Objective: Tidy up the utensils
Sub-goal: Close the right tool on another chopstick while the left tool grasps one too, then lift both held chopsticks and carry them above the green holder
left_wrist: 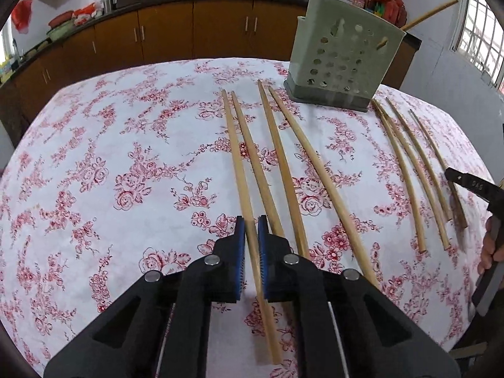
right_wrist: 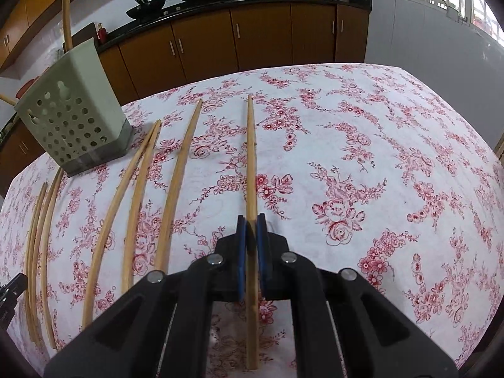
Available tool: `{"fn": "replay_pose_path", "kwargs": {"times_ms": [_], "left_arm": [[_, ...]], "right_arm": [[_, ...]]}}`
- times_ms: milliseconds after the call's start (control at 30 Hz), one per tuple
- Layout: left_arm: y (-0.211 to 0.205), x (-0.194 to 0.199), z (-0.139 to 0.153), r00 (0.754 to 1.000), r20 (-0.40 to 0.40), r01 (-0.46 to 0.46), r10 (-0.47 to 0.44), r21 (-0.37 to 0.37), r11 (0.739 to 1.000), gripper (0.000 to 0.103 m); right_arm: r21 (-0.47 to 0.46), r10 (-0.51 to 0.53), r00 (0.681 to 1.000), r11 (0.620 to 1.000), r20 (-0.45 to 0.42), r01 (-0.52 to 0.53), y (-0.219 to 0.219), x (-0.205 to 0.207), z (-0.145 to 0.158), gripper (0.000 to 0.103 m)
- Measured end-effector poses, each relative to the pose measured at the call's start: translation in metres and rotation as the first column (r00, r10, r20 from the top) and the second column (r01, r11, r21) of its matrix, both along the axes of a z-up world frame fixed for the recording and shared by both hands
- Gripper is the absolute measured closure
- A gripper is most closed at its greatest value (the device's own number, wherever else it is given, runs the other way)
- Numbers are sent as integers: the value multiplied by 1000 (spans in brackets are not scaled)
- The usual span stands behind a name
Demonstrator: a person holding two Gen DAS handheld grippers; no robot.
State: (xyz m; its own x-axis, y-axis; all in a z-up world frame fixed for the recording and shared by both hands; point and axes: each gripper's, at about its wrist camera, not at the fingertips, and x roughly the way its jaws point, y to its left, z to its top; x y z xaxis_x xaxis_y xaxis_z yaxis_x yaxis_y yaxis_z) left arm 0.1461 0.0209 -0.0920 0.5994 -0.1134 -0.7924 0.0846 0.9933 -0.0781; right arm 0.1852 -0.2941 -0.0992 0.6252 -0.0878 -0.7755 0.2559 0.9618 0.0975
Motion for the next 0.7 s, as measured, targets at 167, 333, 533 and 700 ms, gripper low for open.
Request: {"fn": "replay_pose_path", "kwargs": {"times_ms": [167, 333, 533, 700], "left_arm": [[7, 9, 0, 999, 11, -42, 42, 44, 998, 95], [30, 35, 2, 993, 16, -122, 121, 53, 991, 95], [41, 55, 1, 994, 27, -108, 108, 11, 994, 95], [43, 55, 0, 995, 41, -92, 93, -6, 996, 95]], "right_arm": [[-7, 25, 1000, 1000, 2, -25, 4, 2, 1, 95], [1, 77, 997, 997, 9, -77, 14, 6, 0, 95], [-26, 91, 996, 996, 14, -91, 23, 8, -1, 95], [-14, 88, 996, 996, 16, -88, 21, 6, -2, 95]]}}
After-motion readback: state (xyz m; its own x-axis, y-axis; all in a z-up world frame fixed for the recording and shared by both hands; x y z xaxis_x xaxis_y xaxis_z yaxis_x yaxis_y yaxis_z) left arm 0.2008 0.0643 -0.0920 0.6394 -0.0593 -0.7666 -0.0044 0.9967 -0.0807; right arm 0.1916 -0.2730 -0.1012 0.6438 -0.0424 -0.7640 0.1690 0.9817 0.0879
